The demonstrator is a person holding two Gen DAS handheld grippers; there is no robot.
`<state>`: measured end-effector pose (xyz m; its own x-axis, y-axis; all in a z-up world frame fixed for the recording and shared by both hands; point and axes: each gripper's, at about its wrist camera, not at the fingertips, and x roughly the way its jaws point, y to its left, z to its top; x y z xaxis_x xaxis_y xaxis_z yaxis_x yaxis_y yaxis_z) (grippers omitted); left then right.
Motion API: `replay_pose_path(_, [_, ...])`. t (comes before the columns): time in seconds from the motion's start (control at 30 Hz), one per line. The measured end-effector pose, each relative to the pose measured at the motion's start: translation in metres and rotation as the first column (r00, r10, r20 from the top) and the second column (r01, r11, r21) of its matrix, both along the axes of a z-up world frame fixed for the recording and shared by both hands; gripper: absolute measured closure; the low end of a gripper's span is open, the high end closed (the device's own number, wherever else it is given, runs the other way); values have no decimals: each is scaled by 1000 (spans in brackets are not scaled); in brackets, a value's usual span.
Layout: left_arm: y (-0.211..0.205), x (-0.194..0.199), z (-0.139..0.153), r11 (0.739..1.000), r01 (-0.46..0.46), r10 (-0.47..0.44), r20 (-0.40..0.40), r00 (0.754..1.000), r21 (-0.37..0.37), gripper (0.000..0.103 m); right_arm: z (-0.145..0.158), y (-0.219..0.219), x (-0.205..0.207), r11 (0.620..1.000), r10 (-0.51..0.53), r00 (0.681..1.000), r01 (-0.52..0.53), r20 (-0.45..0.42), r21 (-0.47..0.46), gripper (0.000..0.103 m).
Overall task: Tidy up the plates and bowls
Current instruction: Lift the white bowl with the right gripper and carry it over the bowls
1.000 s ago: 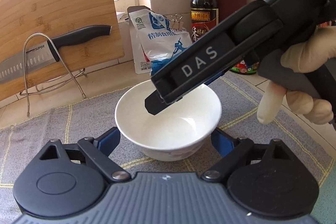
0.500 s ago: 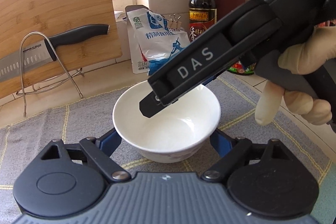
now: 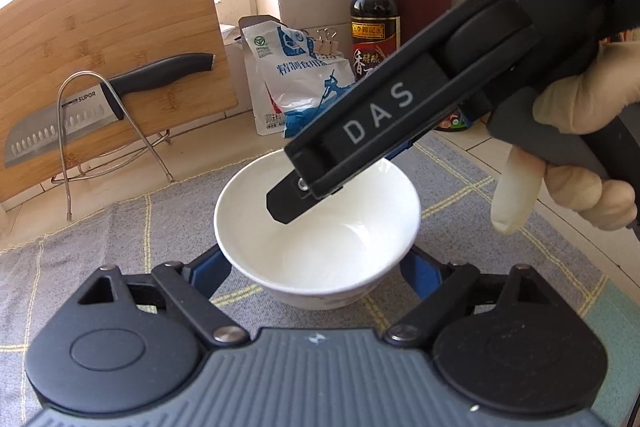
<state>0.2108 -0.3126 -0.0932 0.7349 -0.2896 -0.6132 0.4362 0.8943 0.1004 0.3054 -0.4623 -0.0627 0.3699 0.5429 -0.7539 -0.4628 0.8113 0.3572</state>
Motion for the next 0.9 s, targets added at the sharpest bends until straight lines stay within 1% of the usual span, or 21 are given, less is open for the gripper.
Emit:
replay_pose_path(0.27, [23,-30,21,1000,24,-24,-16,1000,0,13,25,17,-36,1000,3,1000,-3,14,7,30])
replay_pose_path(0.4, [34,-45,30,999,45,-44,-11,999,11,13,35,27,-54,1000,-8,1000,7,19,14,30])
replay_pose_path(0.9, [88,-95,46,993,115,-115,-28,993,17,13,58,73,-115,998,-56,998,56,13,17,30])
